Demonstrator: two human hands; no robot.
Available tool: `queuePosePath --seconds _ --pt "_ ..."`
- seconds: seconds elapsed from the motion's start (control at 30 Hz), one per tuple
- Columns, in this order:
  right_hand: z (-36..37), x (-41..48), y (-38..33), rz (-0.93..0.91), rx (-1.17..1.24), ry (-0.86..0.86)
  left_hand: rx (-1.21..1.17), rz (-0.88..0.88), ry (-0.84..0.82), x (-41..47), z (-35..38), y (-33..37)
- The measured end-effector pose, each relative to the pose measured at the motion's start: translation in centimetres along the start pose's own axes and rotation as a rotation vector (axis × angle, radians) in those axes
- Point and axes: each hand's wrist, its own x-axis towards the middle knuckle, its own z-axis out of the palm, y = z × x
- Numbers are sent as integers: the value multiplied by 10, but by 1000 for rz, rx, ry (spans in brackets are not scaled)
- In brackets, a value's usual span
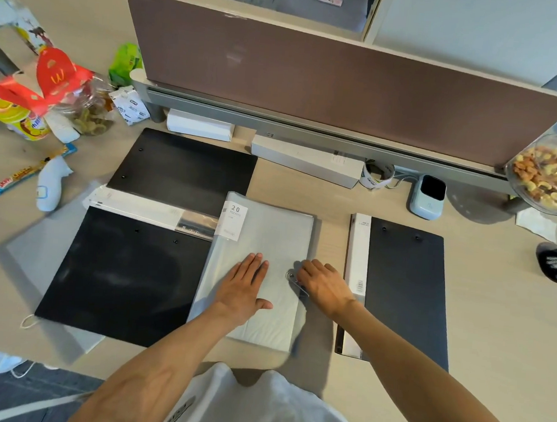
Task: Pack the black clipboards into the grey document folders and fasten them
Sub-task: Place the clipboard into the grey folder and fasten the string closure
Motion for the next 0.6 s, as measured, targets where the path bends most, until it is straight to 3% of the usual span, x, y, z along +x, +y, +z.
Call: queuePosePath --seconds 0.43,0.6 --pt "3 6 -10 88 236 36 8 -13 -18 2 2 2" --pt "3 7 -24 310 425 -7 -1 -19 -31 4 1 3"
